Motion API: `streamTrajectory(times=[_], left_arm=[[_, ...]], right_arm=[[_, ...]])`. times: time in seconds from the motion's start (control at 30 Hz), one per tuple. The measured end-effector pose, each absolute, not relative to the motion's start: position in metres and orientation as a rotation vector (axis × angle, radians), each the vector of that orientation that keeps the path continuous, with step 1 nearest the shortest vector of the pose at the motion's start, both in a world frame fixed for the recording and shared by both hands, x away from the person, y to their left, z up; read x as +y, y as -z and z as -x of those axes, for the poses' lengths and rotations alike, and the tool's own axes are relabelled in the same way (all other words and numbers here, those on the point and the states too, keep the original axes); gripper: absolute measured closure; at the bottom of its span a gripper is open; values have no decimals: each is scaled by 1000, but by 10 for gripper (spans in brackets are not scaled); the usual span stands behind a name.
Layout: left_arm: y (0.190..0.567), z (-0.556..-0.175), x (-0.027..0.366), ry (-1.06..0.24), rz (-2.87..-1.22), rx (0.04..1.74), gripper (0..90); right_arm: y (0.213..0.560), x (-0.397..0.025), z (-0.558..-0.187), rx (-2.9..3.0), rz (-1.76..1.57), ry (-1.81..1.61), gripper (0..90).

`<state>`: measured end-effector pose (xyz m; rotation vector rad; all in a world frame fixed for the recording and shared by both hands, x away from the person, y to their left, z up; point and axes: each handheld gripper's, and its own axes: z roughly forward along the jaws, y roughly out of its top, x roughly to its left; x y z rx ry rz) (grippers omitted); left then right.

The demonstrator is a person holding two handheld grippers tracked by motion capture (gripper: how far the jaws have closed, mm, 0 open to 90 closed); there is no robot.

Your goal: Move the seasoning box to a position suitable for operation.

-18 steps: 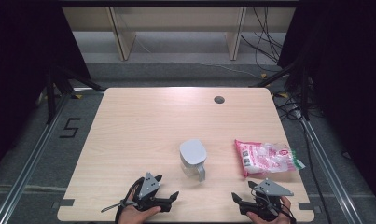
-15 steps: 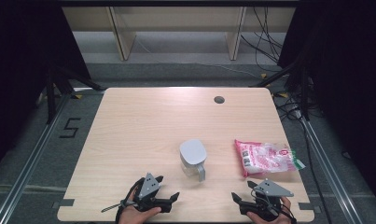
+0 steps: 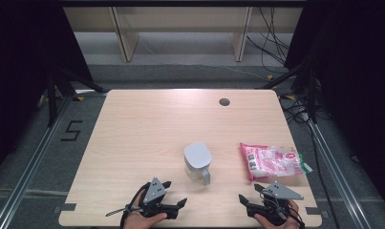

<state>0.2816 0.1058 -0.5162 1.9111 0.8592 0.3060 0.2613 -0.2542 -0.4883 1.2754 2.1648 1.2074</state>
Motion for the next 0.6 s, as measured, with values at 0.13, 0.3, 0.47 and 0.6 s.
streamTrajectory(times=[0.13,0.3,0.47,0.6], left_arm=[[514,-282,104,-312,-1927,836,186],[507,-283,92,-285,-1909,815,228],[502,-283,81,-277,-1896,766,282],[503,-287,73,-284,-1909,738,340]], right_arm=[[488,-255,-262,2168,-1265,-1207,283],[489,-256,-263,2166,-1267,-1160,248],[487,-254,-261,2154,-1266,-1201,235],[487,-252,-260,2155,-1250,-1203,232]])
